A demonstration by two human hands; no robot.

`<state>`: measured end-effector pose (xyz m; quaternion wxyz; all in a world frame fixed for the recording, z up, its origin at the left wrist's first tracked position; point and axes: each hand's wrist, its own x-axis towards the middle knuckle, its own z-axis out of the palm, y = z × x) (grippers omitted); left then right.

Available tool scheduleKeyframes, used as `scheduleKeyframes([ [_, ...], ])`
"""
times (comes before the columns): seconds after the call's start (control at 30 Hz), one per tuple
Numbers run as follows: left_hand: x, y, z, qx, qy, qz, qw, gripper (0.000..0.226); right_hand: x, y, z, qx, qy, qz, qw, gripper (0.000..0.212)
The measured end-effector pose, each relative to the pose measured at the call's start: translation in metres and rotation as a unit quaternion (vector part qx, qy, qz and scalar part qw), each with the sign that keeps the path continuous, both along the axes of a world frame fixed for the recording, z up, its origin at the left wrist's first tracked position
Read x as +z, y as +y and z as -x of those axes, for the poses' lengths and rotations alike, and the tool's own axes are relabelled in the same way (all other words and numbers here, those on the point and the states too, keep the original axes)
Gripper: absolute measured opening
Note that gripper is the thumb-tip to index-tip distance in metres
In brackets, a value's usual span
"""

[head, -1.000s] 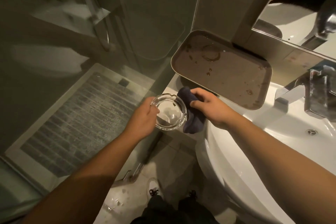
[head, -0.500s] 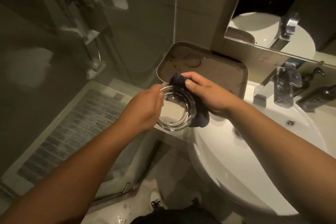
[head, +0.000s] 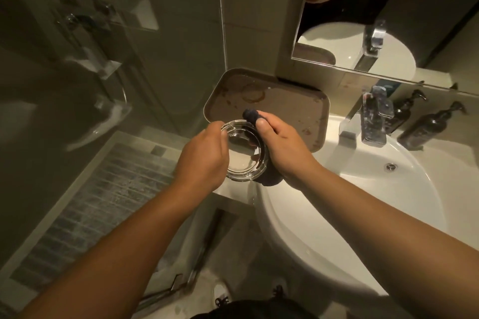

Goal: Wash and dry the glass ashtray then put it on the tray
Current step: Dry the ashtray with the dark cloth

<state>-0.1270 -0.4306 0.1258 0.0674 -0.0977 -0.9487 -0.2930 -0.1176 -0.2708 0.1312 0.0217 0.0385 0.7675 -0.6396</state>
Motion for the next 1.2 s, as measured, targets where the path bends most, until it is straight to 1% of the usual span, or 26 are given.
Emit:
scheduleKeyframes([
  [0.2,0.003,0.016,0.000,0.031,0.047,-0.055,0.997,0.029,-0.006,-0.010,-0.012,-0.118,0.011,0.125,0.985,0.027],
  [0.33,0.002,0.032,-0.003,0.080,0.046,-0.170,0.981,0.027,-0.003,-0.020,-0.015,-0.193,0.039,0.201,0.960,0.032],
  [0.4,0.001,0.041,-0.008,0.090,0.018,-0.222,0.971,0.024,-0.001,-0.019,-0.016,-0.203,0.047,0.216,0.954,0.032],
  [0.5,-0.001,0.044,-0.015,0.086,-0.059,-0.260,0.960,0.018,0.000,-0.003,-0.014,-0.167,0.045,0.169,0.970,0.025],
  [0.57,0.002,0.039,-0.014,0.065,-0.109,-0.272,0.954,0.026,0.004,0.015,-0.010,-0.125,0.054,0.097,0.986,0.023],
  [0.67,0.013,0.033,-0.006,0.008,-0.180,-0.283,0.942,0.034,0.017,0.041,0.001,-0.025,0.057,-0.007,0.998,0.025],
  [0.77,0.027,0.033,0.008,-0.041,-0.208,-0.252,0.944,0.039,0.037,0.058,0.012,0.077,0.043,-0.060,0.994,0.026],
  [0.83,0.034,0.038,0.012,-0.055,-0.195,-0.216,0.955,0.041,0.050,0.063,0.019,0.114,0.040,-0.092,0.988,0.027],
  [0.93,0.038,0.045,0.013,-0.022,-0.106,-0.191,0.976,0.042,0.059,0.062,0.023,0.104,0.059,-0.091,0.989,0.027],
  [1.07,0.033,0.052,0.019,0.022,-0.053,-0.263,0.963,0.036,0.056,0.053,0.018,0.014,0.083,-0.032,0.996,0.025],
  [1.2,0.030,0.060,0.018,0.058,-0.028,-0.290,0.955,0.034,0.045,0.036,0.009,-0.081,0.099,0.036,0.991,0.025],
])
